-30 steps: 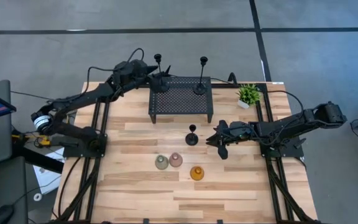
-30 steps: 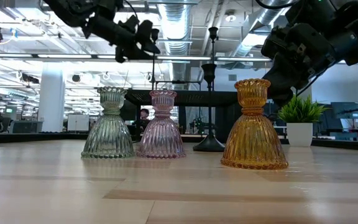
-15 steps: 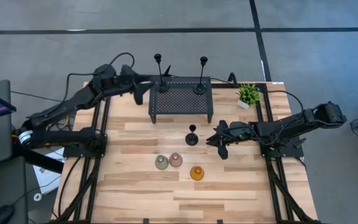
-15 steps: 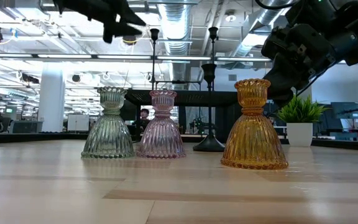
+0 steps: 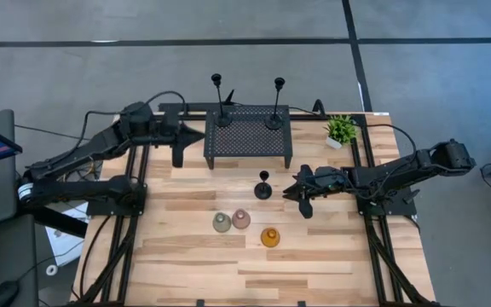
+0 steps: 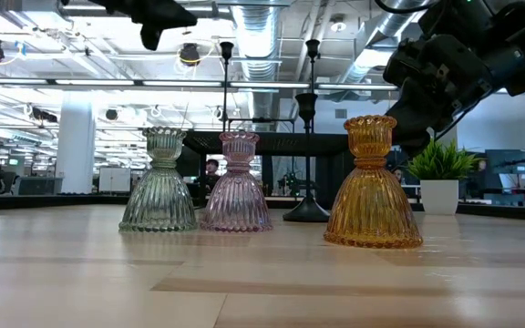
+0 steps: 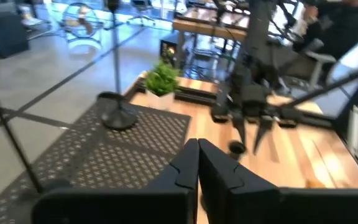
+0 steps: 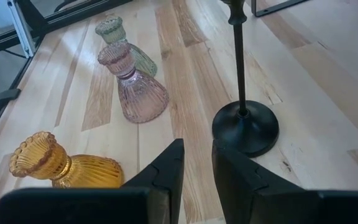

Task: Pick & Place candle stick holders
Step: Put the black candle holder on the shelf

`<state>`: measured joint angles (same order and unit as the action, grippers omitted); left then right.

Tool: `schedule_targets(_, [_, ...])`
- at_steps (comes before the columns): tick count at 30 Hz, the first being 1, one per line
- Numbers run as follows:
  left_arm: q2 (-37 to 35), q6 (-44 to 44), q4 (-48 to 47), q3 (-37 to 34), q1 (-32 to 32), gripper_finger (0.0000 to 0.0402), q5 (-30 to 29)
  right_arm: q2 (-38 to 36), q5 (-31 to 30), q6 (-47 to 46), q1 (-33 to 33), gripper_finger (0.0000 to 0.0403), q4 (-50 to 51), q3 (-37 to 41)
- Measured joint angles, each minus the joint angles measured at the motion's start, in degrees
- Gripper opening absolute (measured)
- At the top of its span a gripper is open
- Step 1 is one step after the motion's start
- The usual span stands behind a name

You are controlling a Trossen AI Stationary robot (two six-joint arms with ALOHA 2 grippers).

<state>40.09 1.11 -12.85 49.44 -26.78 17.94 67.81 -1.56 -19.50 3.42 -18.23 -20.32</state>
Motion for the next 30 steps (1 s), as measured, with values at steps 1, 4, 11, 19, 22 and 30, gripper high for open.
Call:
schedule_targets(1, [-0.8, 0.4, 0.0, -1.2, 0.8, 0.0007, 0.0, 0.0, 0.0, 0.1, 0.0, 0.0075, 0.0, 0.0])
schedule_targets(4, [-3.7, 2.6, 0.4, -5.6, 3.6, 0.0006, -0.1, 0.0, 0.0, 0.6, 0.0, 0.0075, 0.0, 0.0])
schedule_targets(11, [-12.0, 5.9, 5.9, -18.9, 11.3, 0.0005, 0.0, 0.0, 0.0, 0.6, 0.0, 0.0075, -0.4, 0.0])
schedule_targets(19, [-18.9, 9.1, 14.8, -32.8, 18.0, 0.0005, -0.1, 0.0, -0.2, 0.6, 0.0, 0.0075, -2.2, 0.0])
schedule_targets(22, [-19.2, 8.5, 18.9, -36.7, 19.4, 0.0004, -0.1, 0.0, -0.2, 0.6, 0.0, 0.0075, -2.8, 0.0])
schedule_targets(30, [-19.0, 6.3, 23.5, -40.2, 22.1, 0.0006, -0.1, 0.0, -0.2, 0.6, 0.0, 0.0075, -5.3, 0.0])
